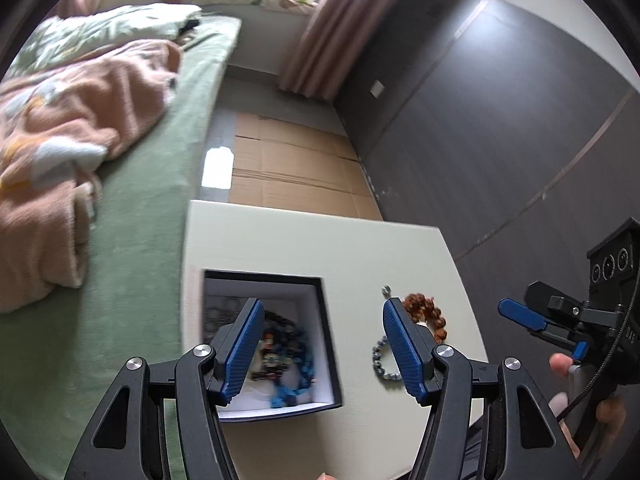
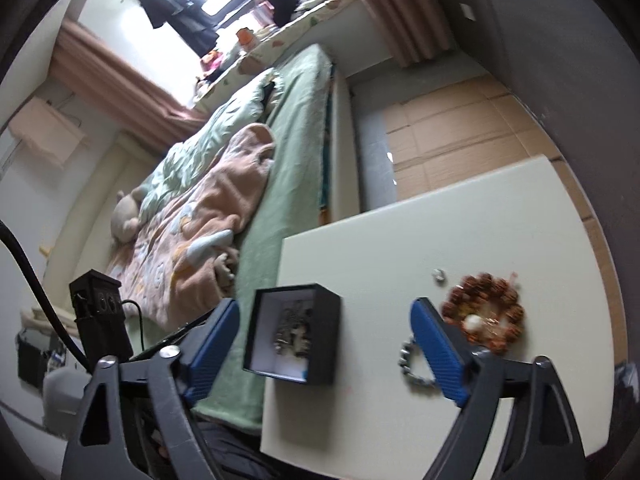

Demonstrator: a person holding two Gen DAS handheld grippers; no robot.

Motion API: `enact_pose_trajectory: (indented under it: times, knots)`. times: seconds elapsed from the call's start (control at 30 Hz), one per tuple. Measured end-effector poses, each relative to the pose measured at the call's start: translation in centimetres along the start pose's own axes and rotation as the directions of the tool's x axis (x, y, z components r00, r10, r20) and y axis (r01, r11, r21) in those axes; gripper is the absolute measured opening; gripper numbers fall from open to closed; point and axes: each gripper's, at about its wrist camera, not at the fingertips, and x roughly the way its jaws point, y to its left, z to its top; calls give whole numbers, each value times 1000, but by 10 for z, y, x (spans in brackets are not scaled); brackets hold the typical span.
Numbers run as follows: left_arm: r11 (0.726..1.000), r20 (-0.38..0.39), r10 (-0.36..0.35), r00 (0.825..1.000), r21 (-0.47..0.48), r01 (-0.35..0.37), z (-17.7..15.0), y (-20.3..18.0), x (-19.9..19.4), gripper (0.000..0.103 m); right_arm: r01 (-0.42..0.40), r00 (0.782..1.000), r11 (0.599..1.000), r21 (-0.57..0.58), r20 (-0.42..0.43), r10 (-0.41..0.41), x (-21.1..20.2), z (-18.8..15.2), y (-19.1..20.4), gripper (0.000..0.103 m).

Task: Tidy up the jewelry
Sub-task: 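Move the left tool to the small silver ring and grasp it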

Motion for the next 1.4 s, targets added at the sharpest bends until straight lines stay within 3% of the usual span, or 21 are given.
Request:
enact_pose_trajectory:
  times: [0.37, 0.67, 1.03, 1.2, 1.3, 1.4]
  knots:
    - [981, -132, 46, 990, 195, -19, -2, -59, 52, 63, 41, 999, 982, 184, -18, -38, 14, -22, -82, 103]
    - [959, -171, 106, 980, 278, -55, 21, -83, 86, 62, 86, 996, 975, 206, -30, -82, 10, -22, -103, 103]
    - [923, -274, 182, 944, 379, -68, 28, -115, 152, 36, 134, 989, 934, 331, 14, -147, -3, -19, -148, 102]
    - [920, -335, 221, 916, 383, -82, 25, -118, 185, 32, 138, 987, 922, 363, 25, -157, -6, -18, -157, 93]
    - [923, -346, 240, 907, 370, -103, 25, -117, 199, 29, 163, 985, 910, 382, -5, -174, -1, -17, -162, 93]
    - [925, -343, 256, 904, 358, -127, 24, -115, 207, 27, 133, 990, 907, 399, -10, -141, 3, -15, -166, 93]
